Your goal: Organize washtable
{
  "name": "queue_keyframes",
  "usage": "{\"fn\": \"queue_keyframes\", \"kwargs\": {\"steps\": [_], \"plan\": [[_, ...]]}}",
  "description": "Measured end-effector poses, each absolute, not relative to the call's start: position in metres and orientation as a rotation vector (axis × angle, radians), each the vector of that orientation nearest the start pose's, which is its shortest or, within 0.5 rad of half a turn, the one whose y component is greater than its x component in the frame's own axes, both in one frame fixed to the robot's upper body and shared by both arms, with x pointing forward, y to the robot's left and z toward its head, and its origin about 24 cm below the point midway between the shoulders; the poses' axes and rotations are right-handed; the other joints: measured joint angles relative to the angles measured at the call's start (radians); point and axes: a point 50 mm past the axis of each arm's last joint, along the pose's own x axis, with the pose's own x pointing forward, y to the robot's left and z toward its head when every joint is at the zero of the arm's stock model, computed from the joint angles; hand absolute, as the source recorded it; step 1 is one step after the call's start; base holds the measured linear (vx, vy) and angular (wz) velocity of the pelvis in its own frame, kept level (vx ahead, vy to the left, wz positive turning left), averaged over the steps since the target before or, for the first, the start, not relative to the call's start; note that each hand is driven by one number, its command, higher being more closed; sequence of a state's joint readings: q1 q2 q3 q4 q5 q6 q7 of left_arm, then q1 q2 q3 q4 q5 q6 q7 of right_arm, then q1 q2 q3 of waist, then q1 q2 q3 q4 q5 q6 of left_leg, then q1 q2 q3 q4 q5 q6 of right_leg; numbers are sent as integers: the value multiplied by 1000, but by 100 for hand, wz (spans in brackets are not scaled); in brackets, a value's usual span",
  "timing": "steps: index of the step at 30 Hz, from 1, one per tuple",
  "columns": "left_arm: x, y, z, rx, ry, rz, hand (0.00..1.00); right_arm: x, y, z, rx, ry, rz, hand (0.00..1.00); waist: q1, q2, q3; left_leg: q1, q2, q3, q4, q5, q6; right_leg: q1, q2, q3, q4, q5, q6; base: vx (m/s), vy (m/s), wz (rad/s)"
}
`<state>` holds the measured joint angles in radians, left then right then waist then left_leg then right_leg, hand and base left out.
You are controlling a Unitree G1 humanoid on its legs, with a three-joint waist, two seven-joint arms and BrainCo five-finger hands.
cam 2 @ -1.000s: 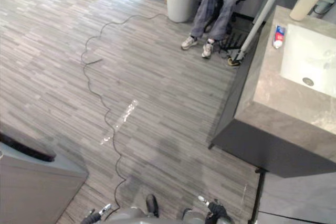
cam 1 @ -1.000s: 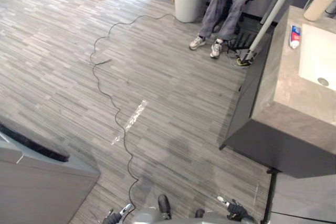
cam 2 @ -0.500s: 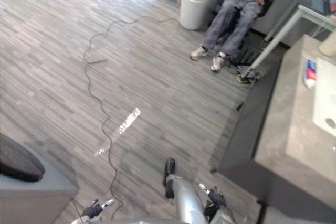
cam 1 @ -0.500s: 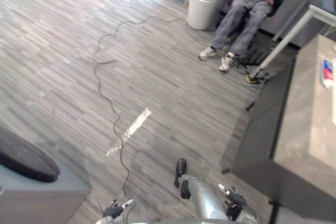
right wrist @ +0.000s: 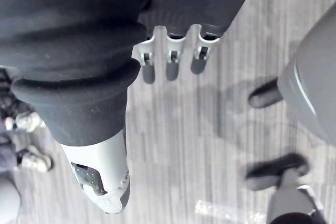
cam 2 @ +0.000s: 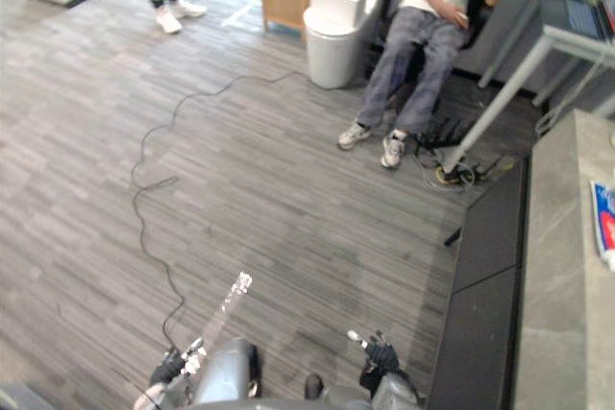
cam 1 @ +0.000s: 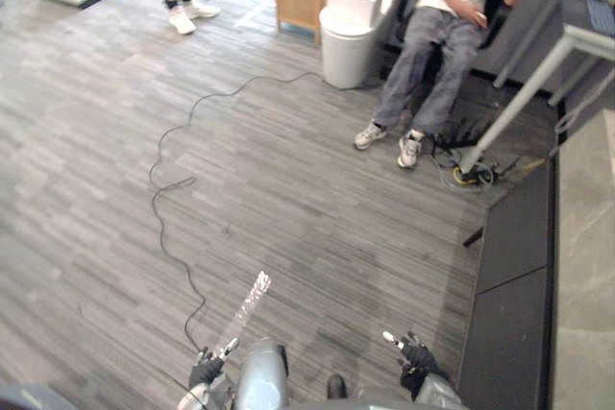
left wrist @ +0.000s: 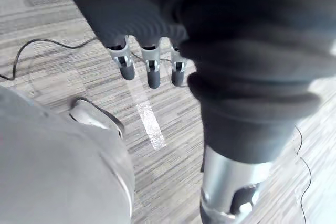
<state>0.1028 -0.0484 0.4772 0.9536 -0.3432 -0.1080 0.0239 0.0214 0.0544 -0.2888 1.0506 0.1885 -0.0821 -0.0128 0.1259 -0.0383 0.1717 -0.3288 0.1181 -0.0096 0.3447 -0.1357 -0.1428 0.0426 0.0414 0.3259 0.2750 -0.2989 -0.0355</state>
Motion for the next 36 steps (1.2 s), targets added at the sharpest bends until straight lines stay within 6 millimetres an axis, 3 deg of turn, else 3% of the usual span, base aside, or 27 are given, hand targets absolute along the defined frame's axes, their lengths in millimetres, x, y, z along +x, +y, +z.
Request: {"fn": "queue_keyframes", "kwargs": {"steps": [1,2,3,4,6,7,9,11,14,15,16,18,19,20,21,23,25,26,27,29,30,32,35,36], "plan": [[89,208,-154,-527,858,713,0,116,-163,-158,334,986,-343,0,11,-5,-16,-10,-17,15,80,-7,20,3,-20,51,10,-35,9,410,613,-152],[80,211,-155,-531,866,750,0,113,-158,-160,341,997,-330,0,26,-24,-29,-6,-14,65,137,-41,74,5,-41,71,32,-34,36,426,608,-165],[77,214,-156,-530,868,771,0,113,-153,-160,349,998,-315,0,28,-31,-33,0,-11,94,155,-59,93,-15,-48,56,74,-33,44,287,391,-144],[75,215,-156,-533,871,792,0,114,-151,-159,343,999,-288,0,30,-43,-38,20,-2,142,172,-84,115,-53,-58,33,156,-21,63,311,403,-131],[75,215,-157,-525,884,789,0,117,-152,-158,347,982,-292,0,23,-34,-31,134,6,272,145,-125,166,-170,-89,-63,417,58,113,274,368,-142],[76,215,-157,-522,888,782,0,118,-153,-157,350,974,-297,0,21,-33,-31,172,6,305,124,-127,170,-196,-105,-111,469,80,111,159,232,-130],[82,209,-159,-484,913,721,0,122,-155,-155,360,945,-311,0,-9,-19,-37,301,7,416,0,-121,174,-260,-157,-330,528,90,92,216,301,-130],[80,209,-160,-458,934,703,0,122,-157,-154,370,931,-328,0,-17,-16,-41,349,5,469,-51,-112,171,-272,-157,-391,481,89,91,142,170,-104],[85,207,-161,-424,967,659,0,124,-167,-153,411,899,-402,0,-63,0,-46,405,11,589,-133,-107,163,-304,-122,-504,267,87,83,141,80,-110],[86,205,-162,-424,969,653,0,125,-170,-152,413,895,-414,0,-63,4,-43,414,13,609,-146,-105,158,-319,-112,-522,235,89,80,168,43,-113],[87,203,-162,-403,985,622,0,126,-174,-152,422,885,-437,0,-68,12,-38,435,16,635,-173,-97,145,-336,-92,-557,156,116,47,158,2,-91],[89,205,-162,-362,992,582,0,123,-177,-152,441,884,-469,0,-89,2,-35,478,2,670,-208,-87,123,-342,-97,-634,50,205,24,193,-52,-58],[89,208,-161,-331,996,565,0,116,-178,-154,451,898,-496,0,-91,-22,-31,523,-31,672,-233,-80,102,-331,-116,-673,9,289,-6,256,-146,-35],[89,210,-161,-310,996,551,0,110,-177,-156,456,912,-506,0,-91,-37,-29,561,-58,666,-250,-82,87,-317,-134,-697,12,311,-71,271,-145,-49],[90,202,-162,-319,1006,525,0,111,-187,-155,441,901,-522,0,-90,-8,-29,594,-41,661,-267,-86,61,-313,-114,-697,50,294,-59,259,-148,-42],[92,196,-162,-318,1004,484,0,106,-194,-154,440,895,-558,0,-115,20,-38,617,-14,638,-234,-92,27,-306,-82,-693,67,210,-49,256,-175,-60],[90,193,-163,-331,1025,451,0,103,-196,-154,439,890,-565,0,-115,22,-41,594,59,612,-55,-111,-6,-267,-26,-681,42,162,-53,277,-190,-91],[84,191,-164,-353,1027,466,0,99,-198,-154,426,893,-571,0,-101,52,-46,523,170,537,168,-109,-4,-212,-1,-708,20,111,-22,393,-87,-115],[83,194,-162,-362,991,496,0,96,-199,-153,401,893,-562,0,-87,41,-52,432,221,421,441,-96,16,-202,21,-692,55,116,-62,388,-45,-123],[79,196,-162,-370,986,529,0,95,-201,-155,359,924,-531,0,-76,65,-64,315,254,270,688,-103,14,-158,87,-631,50,89,-88,358,-33,-123],[80,200,-161,-361,977,549,0,94,-196,-157,336,955,-500,0,-71,43,-63,253,241,232,739,-109,24,-120,96,-583,33,88,-87,409,-48,-114],[85,206,-157,-356,942,579,0,90,-192,-162,325,1012,-482,0,-49,17,-61,198,212,210,704,-122,45,-67,94,-493,10,98,-84,386,10,-135],[85,204,-158,-353,941,601,0,97,-193,-162,299,1015,-466,0,-37,19,-56,167,166,126,414,-126,40,-7,70,-344,-11,91,-63,326,179,-156],[84,204,-158,-358,942,619,0,99,-193,-162,282,1016,-445,0,-40,21,-57,169,142,59,248,-124,38,-8,46,-282,-3,76,-37,325,283,-129]]}}
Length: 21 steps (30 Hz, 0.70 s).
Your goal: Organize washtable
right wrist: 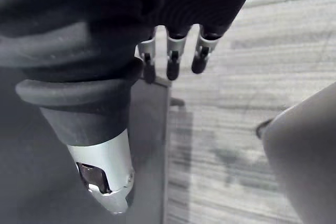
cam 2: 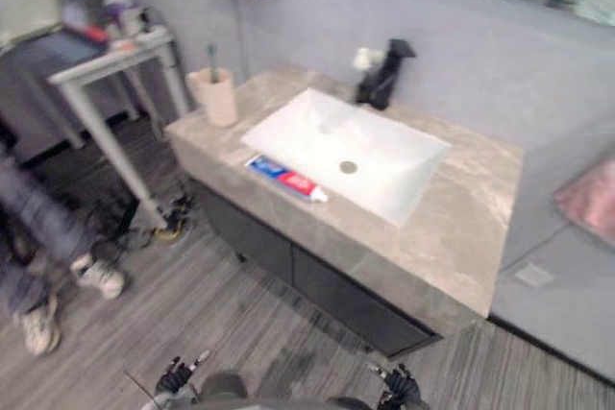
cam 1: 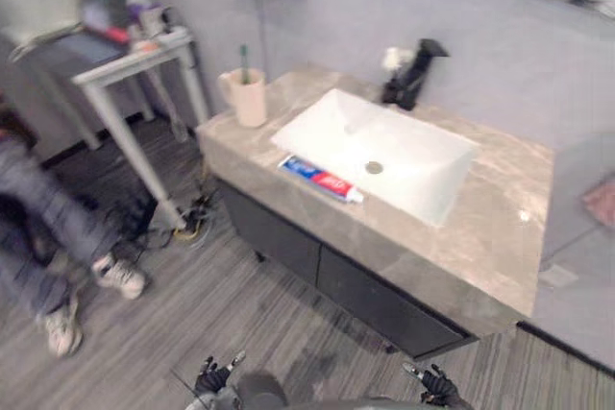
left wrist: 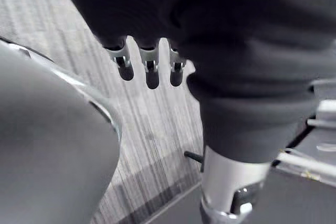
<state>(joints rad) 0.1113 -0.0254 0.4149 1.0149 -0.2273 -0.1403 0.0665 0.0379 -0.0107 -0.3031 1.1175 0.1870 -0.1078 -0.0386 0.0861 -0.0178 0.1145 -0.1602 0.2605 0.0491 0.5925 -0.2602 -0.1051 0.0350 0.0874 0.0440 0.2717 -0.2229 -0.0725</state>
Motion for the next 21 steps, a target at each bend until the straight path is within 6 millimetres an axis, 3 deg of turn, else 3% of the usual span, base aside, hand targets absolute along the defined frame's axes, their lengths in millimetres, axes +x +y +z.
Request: {"fn": "queue_keyframes", "kwargs": {"steps": [3,5,6,7,8,9,11,13,15,16,17,18,19,20,21], "plan": [[85,205,-158,-355,941,622,0,100,-193,-162,276,1014,-443,0,-18,1,2,-27,-3,-104,-164,2,-3,10,-47,83,25,-34,59,315,334,-94],[86,203,-159,-342,948,617,0,93,-198,-163,268,1027,-457,0,-19,5,2,-21,-3,-165,-238,18,-23,13,-111,152,76,-90,154,333,534,-83],[87,201,-160,-335,955,605,0,89,-200,-163,262,1033,-461,0,-20,11,0,-17,0,-175,-261,42,-31,13,-130,171,94,-108,182,325,685,-75],[87,197,-160,-336,964,588,0,84,-206,-163,252,1040,-475,0,-20,36,-4,-5,1,-172,-266,129,-135,12,-153,201,117,-138,223,245,597,-71],[94,208,-157,-296,943,577,0,83,-194,-166,279,1058,-456,0,-18,-15,9,-3,-63,-132,-198,85,-99,1,-214,242,142,-144,246,174,564,-67],[95,214,-156,-274,935,578,0,85,-190,-166,286,1055,-440,0,-19,-29,11,-13,-82,-124,-155,49,-86,-3,-232,256,144,-118,256,117,527,-66],[92,219,-157,-261,954,587,0,84,-188,-166,298,1059,-432,0,-16,-32,11,-20,-89,-70,-52,-37,-50,-7,-250,313,138,-37,307,114,578,-70],[92,220,-157,-222,966,550,0,80,-189,-167,322,1063,-462,0,-24,-35,-1,-11,-112,-32,-44,-61,-15,-29,-273,352,136,41,332,51,484,-59],[96,216,-157,-154,980,467,0,74,-195,-167,349,1055,-519,0,-45,-24,-17,-16,-147,11,-66,-71,19,-88,-295,388,167,137,296,3,399,-43],[97,212,-157,-128,987,429,0,75,-199,-166,363,1038,-544,0,-51,-18,-22,-19,-162,28,-85,-64,34,-122,-298,395,193,186,251,-19,389,-49],[99,205,-158,-77,995,356,0,80,-206,-162,367,1003,-569,0,-70,11,-30,-7,-181,74,-145,-45,68,-210,-295,393,240,315,146,-15,485,-60],[98,200,-159,-65,1002,326,0,83,-210,-161,368,984,-576,0,-71,30,-32,8,-191,96,-185,-19,104,-245,-292,385,256,386,84,-25,520,-73],[98,196,-159,-47,1007,293,0,85,-213,-159,372,965,-583,0,-74,42,-32,38,-204,134,-241,8,139,-274,-292,367,285,398,44,-15,361,-53],[99,194,-159,-33,1008,275,0,86,-213,-158,374,959,-584,0,-76,46,-29,62,-213,151,-275,21,154,-283,-282,353,319,347,57,-15,345,-39],[100,193,-159,-21,1008,260,0,88,-211,-158,378,955,-581,0,-89,60,-23,111,-232,161,-337,46,178,-283,-231,263,401,179,114,1,299,-17]]}}
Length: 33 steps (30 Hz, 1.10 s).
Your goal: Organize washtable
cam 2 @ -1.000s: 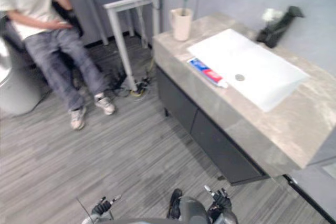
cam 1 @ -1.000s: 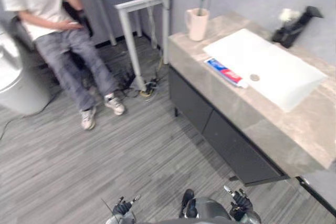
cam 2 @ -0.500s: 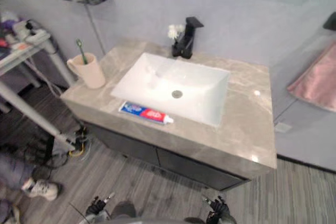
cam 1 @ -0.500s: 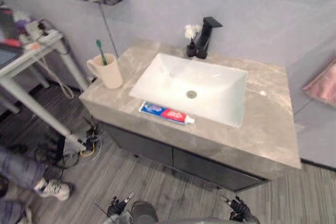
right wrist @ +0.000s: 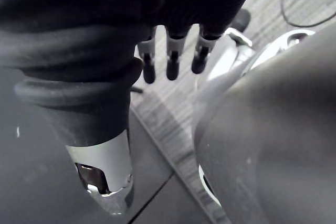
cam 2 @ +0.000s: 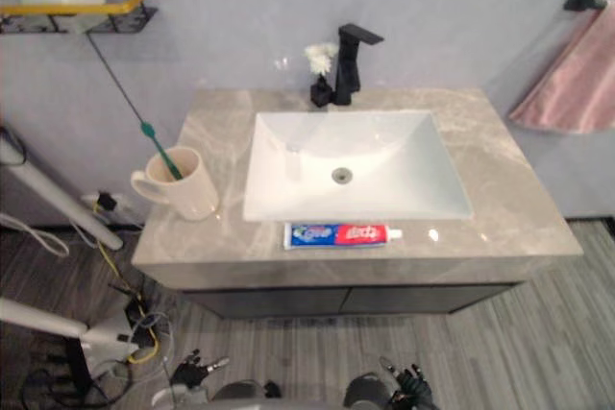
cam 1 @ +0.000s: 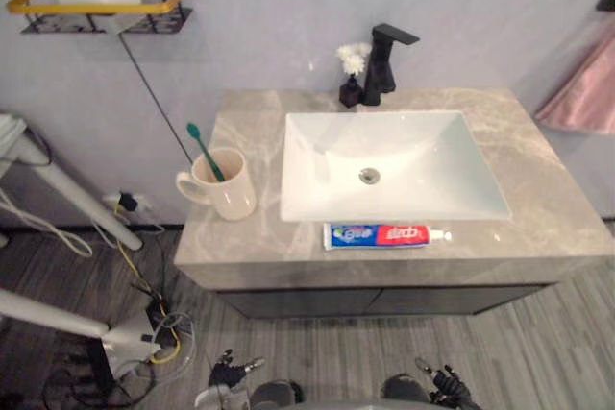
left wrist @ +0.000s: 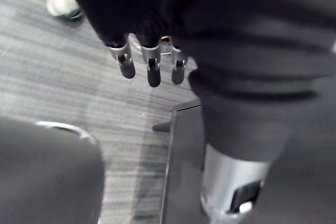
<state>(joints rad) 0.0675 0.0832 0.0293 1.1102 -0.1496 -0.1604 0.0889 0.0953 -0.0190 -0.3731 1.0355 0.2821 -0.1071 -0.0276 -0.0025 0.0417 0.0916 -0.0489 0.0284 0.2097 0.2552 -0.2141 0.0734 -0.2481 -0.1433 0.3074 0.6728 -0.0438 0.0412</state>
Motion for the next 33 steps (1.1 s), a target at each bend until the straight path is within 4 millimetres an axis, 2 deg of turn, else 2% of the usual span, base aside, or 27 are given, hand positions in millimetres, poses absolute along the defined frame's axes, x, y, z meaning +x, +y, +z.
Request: {"fn": "queue_keyframes", "kwargs": {"steps": [1,3,5,7,8,10,11,14,15,16,19,20,22,23,24,25,26,27,29,33], "plan": [[100,194,-159,-16,1007,257,0,89,-210,-158,373,958,-574,0,-1,3,1,18,-9,5,-21,9,10,4,23,-62,28,-47,11,35,282,-12],[95,193,-160,-20,1021,258,0,91,-206,-158,353,965,-552,0,8,-14,-2,56,-44,27,-64,23,26,40,56,-292,57,-123,17,61,161,-14],[96,194,-160,-42,1015,276,0,92,-204,-158,322,972,-516,0,22,-32,-1,66,-72,51,-61,24,30,83,34,-403,-2,-162,3,42,126,-27],[92,192,-161,-83,1023,294,0,99,-206,-157,298,962,-498,0,26,-19,2,63,-73,72,-72,34,45,131,38,-410,-125,-170,20,2,153,-45],[93,190,-161,-112,1016,318,0,104,-206,-156,285,956,-483,0,37,-18,8,60,-72,102,-75,34,45,136,32,-410,-101,-204,22,-26,122,-51],[95,194,-160,-132,996,343,0,110,-199,-156,267,958,-438,0,62,-38,11,59,-76,138,-79,34,45,161,22,-412,-95,-225,28,-74,34,-56],[98,195,-158,-136,981,341,0,115,-196,-155,263,951,-418,0,76,-48,11,45,-76,158,-73,34,45,180,19,-407,-158,-221,25,-95,-16,-56],[103,199,-156,-128,957,336,0,138,-193,-148,248,896,-376,0,75,-61,23,-45,-63,175,1,33,45,215,35,-377,-360,-225,19,-143,-84,-32],[106,200,-155,-125,951,334,0,141,-195,-146,244,885,-376,0,75,-59,33,-62,-59,170,23,33,44,220,37,-378,-383,-225,20,-202,-109,5],[112,197,-154,-134,937,331,0,144,-202,-145,225,875,-384,0,73,-41,63,-91,-44,129,78,32,36,224,50,-390,-392,-210,20,-240,-99,25],[113,195,-153,-154,928,343,0,127,-217,-148,204,912,-433,0,74,-40,73,-126,-53,14,88,52,-13,198,53,-419,-372,-198,7,-215,-51,26],[113,195,-153,-167,926,353,0,123,-218,-150,209,928,-443,0,76,-41,73,-129,-56,-10,77,48,-17,182,53,-419,-371,-185,1,-187,-5,-2],[112,196,-153,-172,928,360,0,114,-220,-153,237,949,-483,0,73,-44,74,-129,-56,-19,100,43,-11,180,49,-419,-378,-170,4,-147,43,-13],[110,198,-154,-181,931,377,0,98,-222,-157,259,975,-527,0,70,-55,72,-104,-62,-23,111,38,-2,184,33,-416,-383,-161,16,-106,83,-4],[108,196,-155,-187,941,381,0,86,-225,-159,269,997,-559,0,69,-48,68,-57,-66,-49,28,37,-5,196,35,-413,-401,-155,22,-66,95,-5],[107,196,-155,-192,943,385,0,79,-225,-160,275,1012,-573,0,71,-47,64,-40,-82,-51,-21,52,2,196,31,-408,-412,-149,25,-67,143,-9],[103,197,-156,-191,953,394,0,64,-220,-164,290,1049,-585,0,71,-64,43,-10,-102,-49,-128,105,-10,193,27,-394,-454,-132,17,-49,135,-11],[101,200,-157,-182,958,396,0,53,-212,-167,310,1080,-586,0,67,-75,33,14,-113,-50,-197,141,-7,199,25,-388,-489,-107,15,-37,132,-8],[100,202,-156,-175,959,396,0,39,-209,-169,336,1111,-619,0,63,-82,31,42,-128,-61,-253,170,3,227,22,-389,-532,-83,19,6,101,6],[95,203,-158,-174,971,401,0,32,-208,-170,346,1129,-625,0,61,-80,27,104,-150,-70,-317,196,23,267,15,-385,-554,-73,28,32,102,7]]}}
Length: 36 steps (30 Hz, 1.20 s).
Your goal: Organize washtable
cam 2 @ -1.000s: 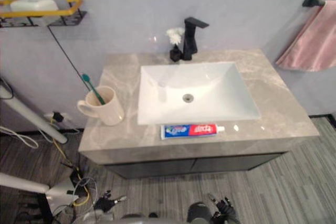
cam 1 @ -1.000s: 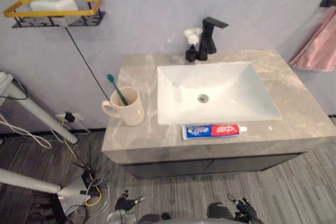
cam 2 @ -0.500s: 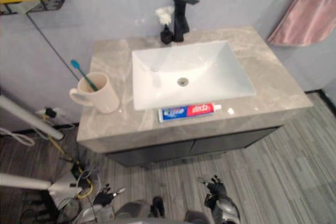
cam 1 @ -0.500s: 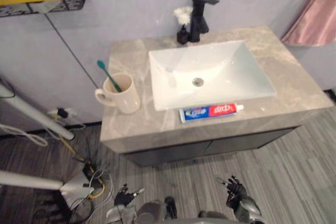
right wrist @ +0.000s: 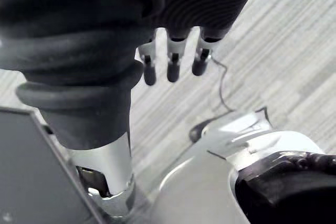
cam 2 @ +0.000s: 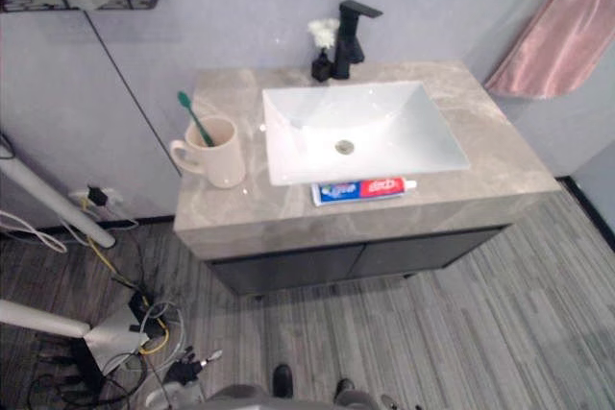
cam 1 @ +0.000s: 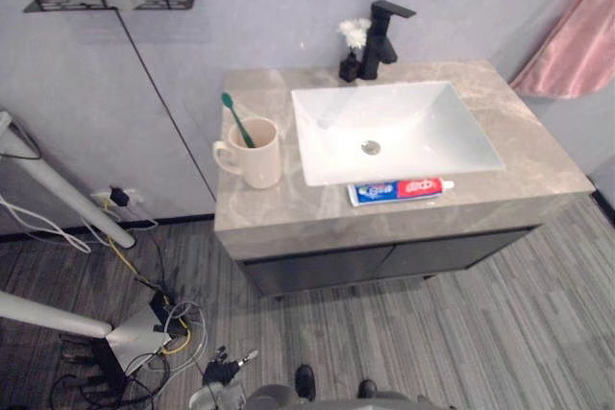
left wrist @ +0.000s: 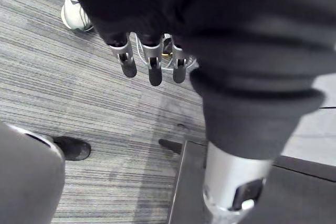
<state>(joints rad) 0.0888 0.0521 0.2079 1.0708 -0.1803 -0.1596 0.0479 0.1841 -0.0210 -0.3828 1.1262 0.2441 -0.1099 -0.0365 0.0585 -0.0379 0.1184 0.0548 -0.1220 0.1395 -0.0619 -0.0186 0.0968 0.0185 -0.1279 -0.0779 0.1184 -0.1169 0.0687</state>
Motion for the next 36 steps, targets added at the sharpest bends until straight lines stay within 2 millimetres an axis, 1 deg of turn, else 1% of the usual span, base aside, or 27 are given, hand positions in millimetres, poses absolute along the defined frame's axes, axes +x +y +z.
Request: {"fn": "queue_keyframes", "kwargs": {"steps": [3,4,13,15,16,18,22,26,29,31,33,34,36], "plan": [[91,204,-159,-168,984,399,0,36,-206,-170,350,1122,-591,0,1,-2,-21,19,-8,-2,-30,10,10,13,0,6,-15,4,5,49,39,0],[92,202,-159,-142,1003,368,0,56,-203,-170,326,1109,-473,0,4,0,-19,54,-2,-17,-35,14,16,68,10,-3,-52,5,8,0,0,0],[92,202,-159,-146,1004,363,0,55,-203,-170,329,1110,-478,0,1,3,-17,54,-1,-14,-40,14,15,67,10,-3,-52,5,8,0,0,0],[91,201,-160,-153,1010,351,0,55,-203,-170,333,1111,-481,0,-6,5,-16,54,-1,-12,-40,11,12,66,10,-2,-52,5,8,0,0,0],[90,201,-161,-155,1015,351,0,55,-202,-170,336,1110,-483,0,-17,6,-16,54,0,-11,-40,11,11,66,10,-1,-52,5,9,0,0,0],[90,200,-161,-159,1018,348,0,53,-203,-170,359,1107,-510,0,-20,8,-16,55,1,-4,-40,10,10,65,10,2,-53,6,11,0,0,-7],[91,198,-162,-170,1022,323,0,48,-199,-172,402,1120,-543,0,-20,8,-15,57,3,-1,-40,10,9,68,10,2,-57,10,17,0,0,-3],[91,197,-162,-169,1025,320,0,48,-200,-172,431,1110,-568,0,-19,9,-16,58,4,2,-40,10,9,74,11,2,-71,16,27,0,0,0],[92,197,-162,-169,1027,318,0,60,-205,-166,469,1022,-598,0,-18,8,-16,56,8,15,-40,8,6,66,15,21,-70,17,26,-23,-23,-14],[92,198,-162,-166,1027,318,0,75,-214,-158,482,919,-613,0,-20,16,-13,56,11,36,-40,2,-3,63,18,39,-70,20,26,-27,-25,-32],[93,197,-162,-166,1028,313,0,97,-234,-140,486,762,-650,0,-22,25,-13,52,15,58,-40,0,-5,46,22,60,-68,24,29,-33,-33,-30],[93,197,-162,-166,1028,312,0,102,-240,-135,492,713,-668,0,-23,26,-13,50,16,58,-40,0,-5,45,23,60,-68,24,29,-22,-43,-9],[93,196,-162,-166,1026,312,0,115,-267,-112,478,547,-744,0,-25,28,-13,45,17,58,-39,-1,-5,38,25,61,-68,24,29,1,-54,0]]}}
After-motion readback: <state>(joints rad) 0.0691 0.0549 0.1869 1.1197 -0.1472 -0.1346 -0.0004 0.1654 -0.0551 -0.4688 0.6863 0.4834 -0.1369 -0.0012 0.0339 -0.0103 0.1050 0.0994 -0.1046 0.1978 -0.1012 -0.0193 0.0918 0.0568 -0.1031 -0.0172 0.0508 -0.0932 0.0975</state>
